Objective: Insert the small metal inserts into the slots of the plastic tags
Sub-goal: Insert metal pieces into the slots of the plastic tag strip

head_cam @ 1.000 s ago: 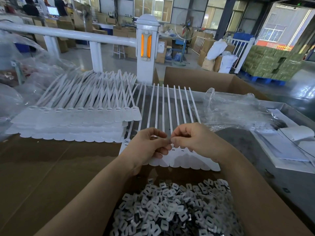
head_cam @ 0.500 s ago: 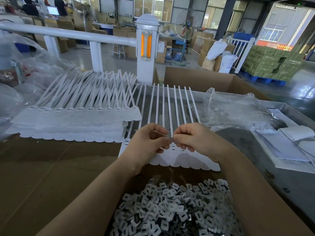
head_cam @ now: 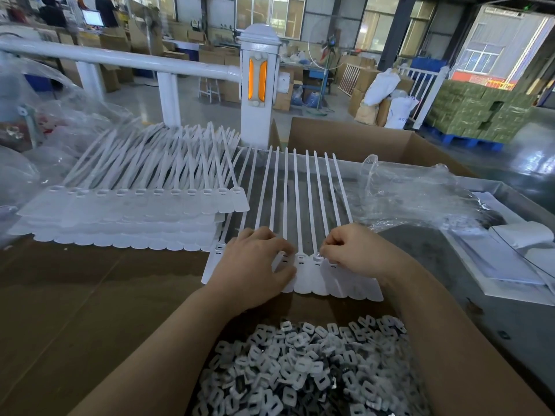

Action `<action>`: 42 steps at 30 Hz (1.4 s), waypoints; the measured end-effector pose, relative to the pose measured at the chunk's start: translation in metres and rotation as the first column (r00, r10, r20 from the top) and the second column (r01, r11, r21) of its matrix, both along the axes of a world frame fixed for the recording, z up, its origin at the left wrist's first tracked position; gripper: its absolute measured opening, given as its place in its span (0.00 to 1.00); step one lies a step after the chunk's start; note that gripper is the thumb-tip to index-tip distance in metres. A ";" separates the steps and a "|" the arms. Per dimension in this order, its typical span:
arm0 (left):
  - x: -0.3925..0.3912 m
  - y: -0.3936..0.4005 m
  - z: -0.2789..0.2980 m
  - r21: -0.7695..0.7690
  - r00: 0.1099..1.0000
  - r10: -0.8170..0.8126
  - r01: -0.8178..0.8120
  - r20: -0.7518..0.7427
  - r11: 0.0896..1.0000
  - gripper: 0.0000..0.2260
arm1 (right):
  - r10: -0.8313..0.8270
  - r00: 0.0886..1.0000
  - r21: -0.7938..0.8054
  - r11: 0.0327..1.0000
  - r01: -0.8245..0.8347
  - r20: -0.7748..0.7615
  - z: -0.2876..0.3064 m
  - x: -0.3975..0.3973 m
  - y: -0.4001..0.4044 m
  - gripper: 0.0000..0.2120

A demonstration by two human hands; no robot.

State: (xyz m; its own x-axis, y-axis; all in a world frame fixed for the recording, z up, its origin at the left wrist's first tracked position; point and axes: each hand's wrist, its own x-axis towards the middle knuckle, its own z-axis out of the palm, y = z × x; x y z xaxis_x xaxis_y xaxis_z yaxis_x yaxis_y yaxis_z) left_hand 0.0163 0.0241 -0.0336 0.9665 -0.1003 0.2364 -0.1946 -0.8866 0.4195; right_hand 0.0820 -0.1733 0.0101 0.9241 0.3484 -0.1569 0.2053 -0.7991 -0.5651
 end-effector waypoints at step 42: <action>-0.027 -0.009 0.040 -0.315 0.726 -0.555 0.459 -0.406 0.831 0.05 | 0.010 0.997 0.067 0.998 -0.005 -0.070 0.001 0.002 0.000 0.05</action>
